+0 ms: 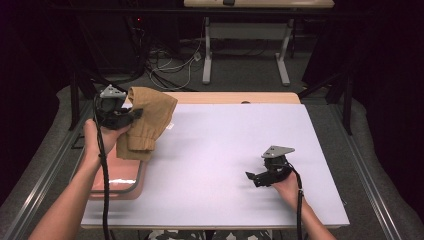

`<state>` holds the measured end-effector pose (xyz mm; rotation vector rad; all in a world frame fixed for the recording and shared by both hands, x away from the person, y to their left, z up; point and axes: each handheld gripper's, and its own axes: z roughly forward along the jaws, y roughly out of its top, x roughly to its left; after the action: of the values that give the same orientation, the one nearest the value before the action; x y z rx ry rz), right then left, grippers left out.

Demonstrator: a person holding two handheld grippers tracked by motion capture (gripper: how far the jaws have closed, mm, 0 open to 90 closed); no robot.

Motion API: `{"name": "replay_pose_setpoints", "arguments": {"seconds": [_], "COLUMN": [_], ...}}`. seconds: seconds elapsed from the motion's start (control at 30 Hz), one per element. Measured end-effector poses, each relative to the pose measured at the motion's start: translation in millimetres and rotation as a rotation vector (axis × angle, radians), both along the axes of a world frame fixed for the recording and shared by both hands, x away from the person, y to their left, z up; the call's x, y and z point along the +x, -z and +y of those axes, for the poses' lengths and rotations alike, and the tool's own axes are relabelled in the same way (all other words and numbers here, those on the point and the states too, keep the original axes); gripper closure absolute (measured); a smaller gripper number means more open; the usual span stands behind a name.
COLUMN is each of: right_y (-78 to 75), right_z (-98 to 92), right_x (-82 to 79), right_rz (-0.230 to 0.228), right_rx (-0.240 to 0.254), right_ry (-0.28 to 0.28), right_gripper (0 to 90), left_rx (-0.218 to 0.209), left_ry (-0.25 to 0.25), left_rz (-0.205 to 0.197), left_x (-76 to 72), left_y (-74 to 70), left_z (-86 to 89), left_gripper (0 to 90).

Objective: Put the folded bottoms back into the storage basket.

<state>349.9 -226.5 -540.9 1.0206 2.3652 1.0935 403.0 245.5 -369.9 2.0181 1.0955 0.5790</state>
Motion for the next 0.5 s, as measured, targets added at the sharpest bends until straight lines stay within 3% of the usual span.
{"name": "replay_pose_setpoints", "arguments": {"seconds": [0.5], "right_y": [0.3], "right_z": [0.8], "right_x": [-0.2], "right_rz": [0.003], "right_rx": [-0.002], "right_ry": [0.004], "right_gripper": [2.6], "left_rx": [0.031], "left_ry": [-0.062], "left_rz": [-0.013], "left_x": [-6.9], "left_y": [-4.1], "left_z": [28.1], "left_gripper": [82.5]}}
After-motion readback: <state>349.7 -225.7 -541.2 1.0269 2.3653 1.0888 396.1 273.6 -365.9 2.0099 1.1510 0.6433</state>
